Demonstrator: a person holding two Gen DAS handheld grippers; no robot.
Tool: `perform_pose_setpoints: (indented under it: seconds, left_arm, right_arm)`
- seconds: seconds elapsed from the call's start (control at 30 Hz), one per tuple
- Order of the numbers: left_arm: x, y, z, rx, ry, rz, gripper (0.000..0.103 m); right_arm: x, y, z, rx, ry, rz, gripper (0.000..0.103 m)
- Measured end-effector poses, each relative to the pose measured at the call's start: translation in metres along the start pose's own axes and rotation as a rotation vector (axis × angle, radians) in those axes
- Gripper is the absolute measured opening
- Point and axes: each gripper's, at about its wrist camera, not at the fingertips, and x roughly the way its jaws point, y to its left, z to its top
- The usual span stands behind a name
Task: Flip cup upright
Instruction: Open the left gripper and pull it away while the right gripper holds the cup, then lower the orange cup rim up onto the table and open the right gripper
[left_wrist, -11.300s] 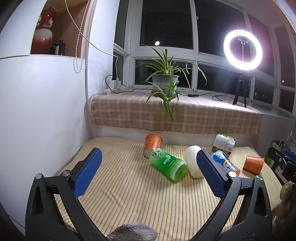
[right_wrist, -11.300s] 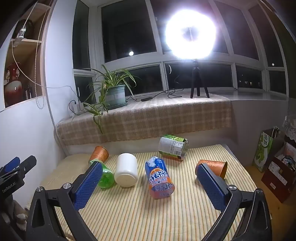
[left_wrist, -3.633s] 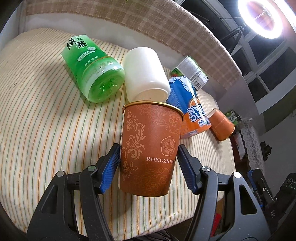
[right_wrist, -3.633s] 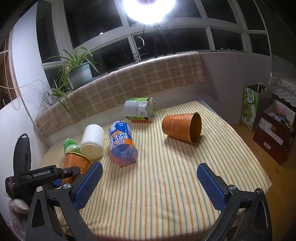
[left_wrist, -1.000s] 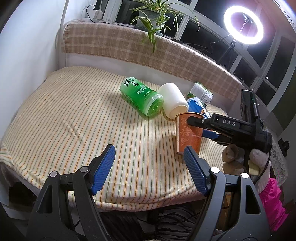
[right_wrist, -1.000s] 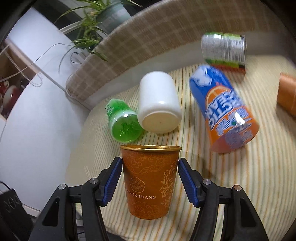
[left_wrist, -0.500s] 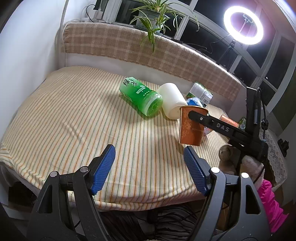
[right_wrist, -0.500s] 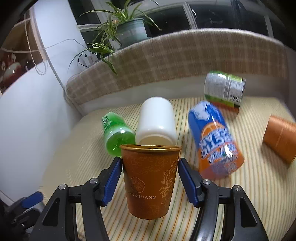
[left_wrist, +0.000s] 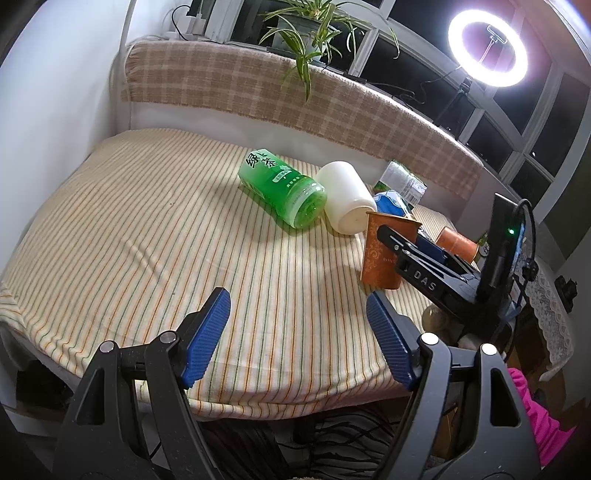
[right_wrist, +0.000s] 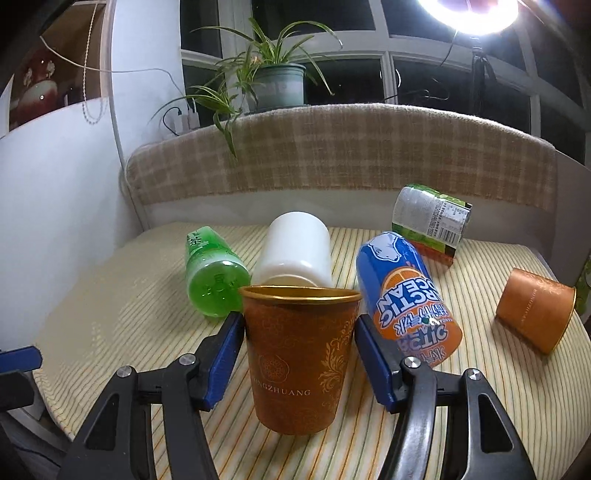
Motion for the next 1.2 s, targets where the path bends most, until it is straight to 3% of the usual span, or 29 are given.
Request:
perform_pose_setpoints:
  seconds: [0.67, 1.13, 1.2]
  left_arm:
    - [0.0, -0.015, 0.001, 0.029, -0.014, 0.004, 0.078]
    - [-0.001, -0.017, -0.001, 0.031, -0.014, 0.005, 0.078]
    - [-0.001, -0.017, 0.0, 0.03, -0.018, 0.005, 0.078]
  right_arm:
    - [-0.026, -0.002, -0.019, 0.073, 0.053, 0.058, 0.064]
    - [-0.031, 0.004, -0.031, 0.057, 0.075, 0.07, 0.064]
    - [-0.035, 0.004, -0.031, 0.059, 0.068, 0.074, 0.069]
